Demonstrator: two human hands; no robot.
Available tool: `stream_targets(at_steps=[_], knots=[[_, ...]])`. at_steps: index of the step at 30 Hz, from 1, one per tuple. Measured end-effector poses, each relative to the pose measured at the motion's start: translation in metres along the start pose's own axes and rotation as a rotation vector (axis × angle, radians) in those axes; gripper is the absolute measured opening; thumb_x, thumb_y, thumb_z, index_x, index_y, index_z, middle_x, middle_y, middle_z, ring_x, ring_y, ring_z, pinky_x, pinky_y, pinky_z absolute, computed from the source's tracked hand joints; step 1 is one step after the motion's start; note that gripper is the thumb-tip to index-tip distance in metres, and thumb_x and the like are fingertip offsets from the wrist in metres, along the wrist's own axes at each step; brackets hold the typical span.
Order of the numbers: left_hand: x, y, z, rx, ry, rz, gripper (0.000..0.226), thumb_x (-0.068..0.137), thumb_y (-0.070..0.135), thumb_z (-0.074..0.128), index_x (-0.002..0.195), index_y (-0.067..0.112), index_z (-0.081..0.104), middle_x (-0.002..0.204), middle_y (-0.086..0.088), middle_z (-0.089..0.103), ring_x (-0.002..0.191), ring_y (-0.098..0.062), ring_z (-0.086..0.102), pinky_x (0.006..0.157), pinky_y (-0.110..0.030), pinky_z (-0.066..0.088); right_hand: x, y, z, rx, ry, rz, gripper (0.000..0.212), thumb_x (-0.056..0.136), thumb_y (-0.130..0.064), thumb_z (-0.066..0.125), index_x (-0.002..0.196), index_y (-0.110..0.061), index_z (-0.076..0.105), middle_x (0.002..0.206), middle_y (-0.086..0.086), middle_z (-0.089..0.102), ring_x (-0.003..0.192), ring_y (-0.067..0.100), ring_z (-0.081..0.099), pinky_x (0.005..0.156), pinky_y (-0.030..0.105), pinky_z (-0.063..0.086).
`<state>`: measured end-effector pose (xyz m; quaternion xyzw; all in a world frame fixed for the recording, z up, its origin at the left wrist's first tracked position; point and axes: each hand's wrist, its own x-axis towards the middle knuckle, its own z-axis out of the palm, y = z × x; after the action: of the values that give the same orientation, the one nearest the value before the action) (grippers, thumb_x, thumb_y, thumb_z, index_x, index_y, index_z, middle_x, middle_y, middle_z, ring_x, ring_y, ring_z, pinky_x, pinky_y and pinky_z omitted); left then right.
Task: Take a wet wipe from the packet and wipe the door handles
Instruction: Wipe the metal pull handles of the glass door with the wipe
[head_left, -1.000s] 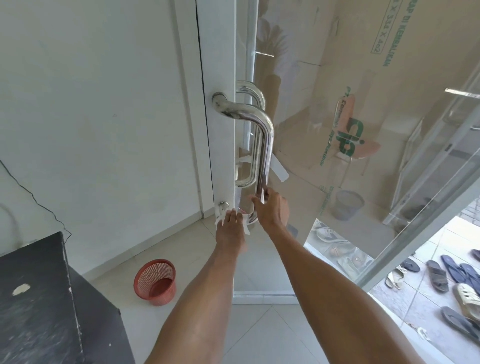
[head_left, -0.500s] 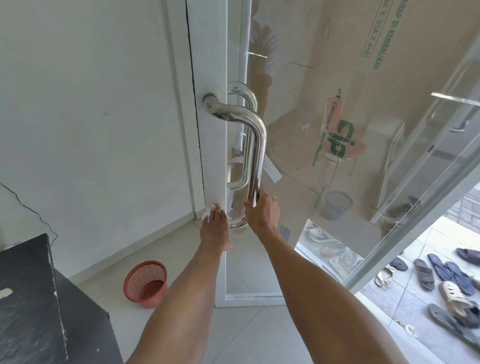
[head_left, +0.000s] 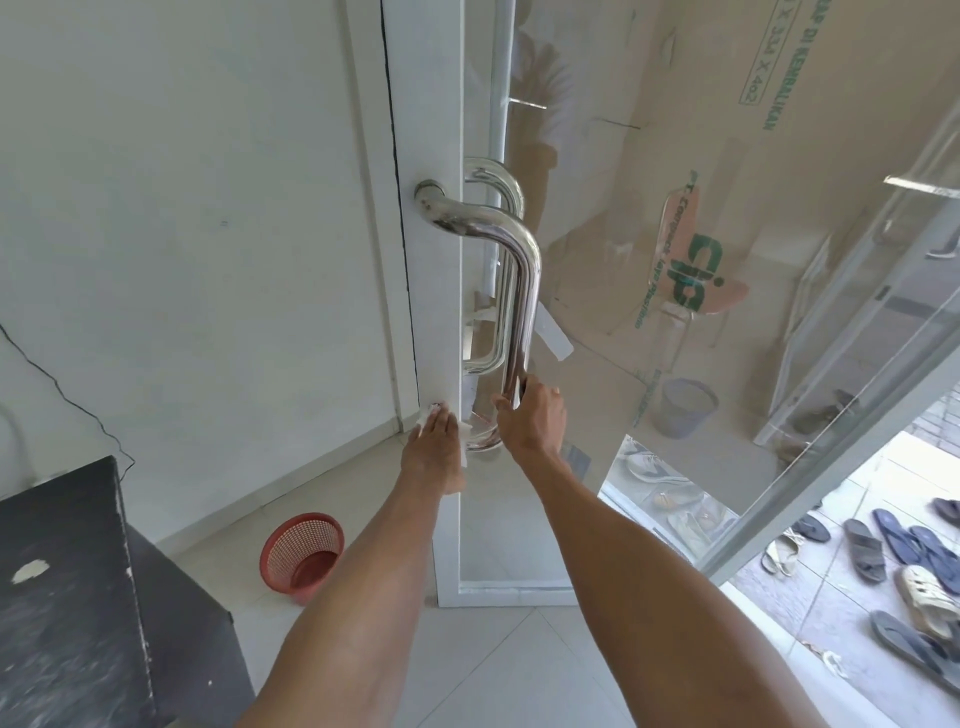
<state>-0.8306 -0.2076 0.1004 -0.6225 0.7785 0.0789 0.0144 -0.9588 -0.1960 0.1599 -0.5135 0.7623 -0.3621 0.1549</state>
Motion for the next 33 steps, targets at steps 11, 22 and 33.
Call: stream_targets(at_steps=[11,22,33], knots=[[-0.02,0.03,0.023,-0.063,0.153,0.105,0.097,0.075,0.011,0.067,0.15,0.003,0.006,0.16,-0.011,0.007,0.15,-0.024,0.004,0.123,-0.036,0.012,0.001,0.003,0.0,-0.014,-0.009,0.018,0.037,0.082,-0.036,0.073,0.109,-0.01,0.067,0.097,0.014,0.069,0.094,0.032,0.064,0.077,0.034,0.051],[-0.001,0.041,0.017,-0.764,0.231,-0.219,0.082,0.085,0.014,0.058,0.147,-0.008,0.01,0.158,-0.02,0.002,0.148,-0.035,-0.002,0.122,-0.039,0.008,-0.002,0.007,-0.001,-0.016,-0.008,-0.008,0.035,0.081,-0.036,0.074,0.11,-0.018,0.066,0.101,0.011,0.068,0.092,0.029,0.065,0.082,0.034,0.052],[-0.005,0.03,0.01,-2.11,0.405,-0.833,0.015,0.086,0.009,0.045,0.085,0.004,0.059,0.091,-0.016,0.059,0.091,-0.026,0.054,0.072,-0.033,0.049,-0.005,0.012,-0.001,-0.011,-0.019,-0.009,0.035,0.081,-0.038,0.072,0.11,-0.019,0.065,0.101,0.014,0.068,0.094,0.031,0.064,0.083,0.038,0.054]])
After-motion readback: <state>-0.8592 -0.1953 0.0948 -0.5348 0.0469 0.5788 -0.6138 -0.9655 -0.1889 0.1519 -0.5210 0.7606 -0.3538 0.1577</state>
